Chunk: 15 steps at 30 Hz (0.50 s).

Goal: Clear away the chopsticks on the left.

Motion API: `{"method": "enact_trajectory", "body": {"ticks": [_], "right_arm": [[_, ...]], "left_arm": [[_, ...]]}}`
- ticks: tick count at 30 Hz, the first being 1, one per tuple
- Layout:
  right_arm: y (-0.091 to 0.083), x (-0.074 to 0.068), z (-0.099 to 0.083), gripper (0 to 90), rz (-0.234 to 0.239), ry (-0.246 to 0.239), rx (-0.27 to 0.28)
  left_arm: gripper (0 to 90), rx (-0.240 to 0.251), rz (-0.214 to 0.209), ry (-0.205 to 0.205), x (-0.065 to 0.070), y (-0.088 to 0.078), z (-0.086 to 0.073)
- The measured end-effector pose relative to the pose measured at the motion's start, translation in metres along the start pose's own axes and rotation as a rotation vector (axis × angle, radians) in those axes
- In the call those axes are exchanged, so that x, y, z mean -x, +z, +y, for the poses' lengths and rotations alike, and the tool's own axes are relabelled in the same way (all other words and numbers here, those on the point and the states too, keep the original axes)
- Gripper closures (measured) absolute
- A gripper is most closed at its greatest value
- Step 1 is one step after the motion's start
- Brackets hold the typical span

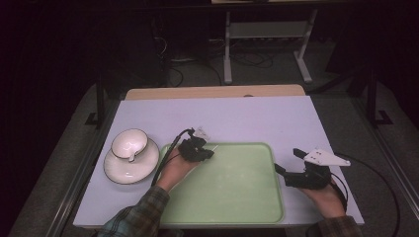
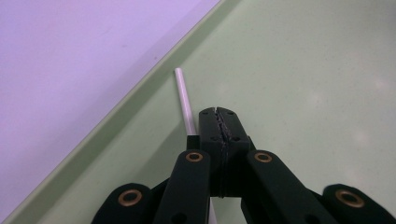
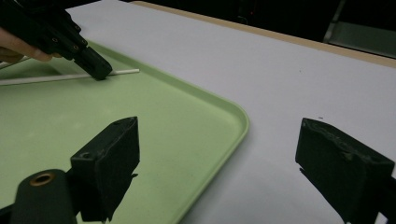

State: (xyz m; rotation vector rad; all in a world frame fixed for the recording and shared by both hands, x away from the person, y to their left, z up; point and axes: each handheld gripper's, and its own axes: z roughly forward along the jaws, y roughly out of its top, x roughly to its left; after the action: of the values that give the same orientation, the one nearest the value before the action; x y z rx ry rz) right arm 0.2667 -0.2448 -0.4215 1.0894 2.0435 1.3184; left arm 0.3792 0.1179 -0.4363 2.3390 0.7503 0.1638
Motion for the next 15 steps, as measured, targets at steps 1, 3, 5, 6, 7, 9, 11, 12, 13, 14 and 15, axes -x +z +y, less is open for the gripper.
{"method": "enact_trajectory", "body": {"ticks": [1,3,5,6,7,9,11,12,13,14,15], "right_arm": [[0.000,0.000,0.000,12.9,-0.001,0.000,0.000],[0.000,0.000,0.000,12.9,-0.001,0.001,0.000],[0.000,0.000,0.000,12.9,-0.001,0.000,0.000],[0.000,0.000,0.000,12.9,-0.001,0.001,-0.001],[0.000,0.000,0.000,12.9,-0.001,0.001,-0.001],[0.000,0.000,0.000,12.9,-0.001,0.001,-0.001],[0.000,0.000,0.000,12.9,-0.003,0.003,-0.001],[0.000,0.000,0.000,12.9,-0.003,0.002,-0.001],[0.000,0.000,0.000,12.9,-0.002,0.003,-0.001],[0.000,0.000,0.000,12.9,-0.003,0.003,-0.001],[0.000,0.000,0.000,12.9,-0.003,0.003,-0.001]], "left_arm": [[90.0,0.001,-0.002,-0.004,-0.001,-0.001,-0.001],[90.0,0.001,0.001,-0.008,-0.002,-0.003,-0.004],[90.0,0.001,0.002,-0.011,-0.003,-0.005,-0.005],[90.0,0.001,0.002,-0.012,-0.003,-0.006,-0.006],[90.0,0.002,0.002,-0.013,-0.004,-0.007,-0.007],[90.0,0.002,0.003,-0.016,-0.005,-0.008,-0.009],[90.0,0.002,0.004,-0.021,-0.007,-0.010,-0.010],[90.0,0.002,0.005,-0.022,-0.007,-0.011,-0.011],[90.0,0.001,0.007,-0.023,-0.007,-0.012,-0.012],[90.0,-0.001,0.009,-0.025,-0.008,-0.013,-0.014],[90.0,0.000,0.010,-0.027,-0.008,-0.014,-0.015]]}}
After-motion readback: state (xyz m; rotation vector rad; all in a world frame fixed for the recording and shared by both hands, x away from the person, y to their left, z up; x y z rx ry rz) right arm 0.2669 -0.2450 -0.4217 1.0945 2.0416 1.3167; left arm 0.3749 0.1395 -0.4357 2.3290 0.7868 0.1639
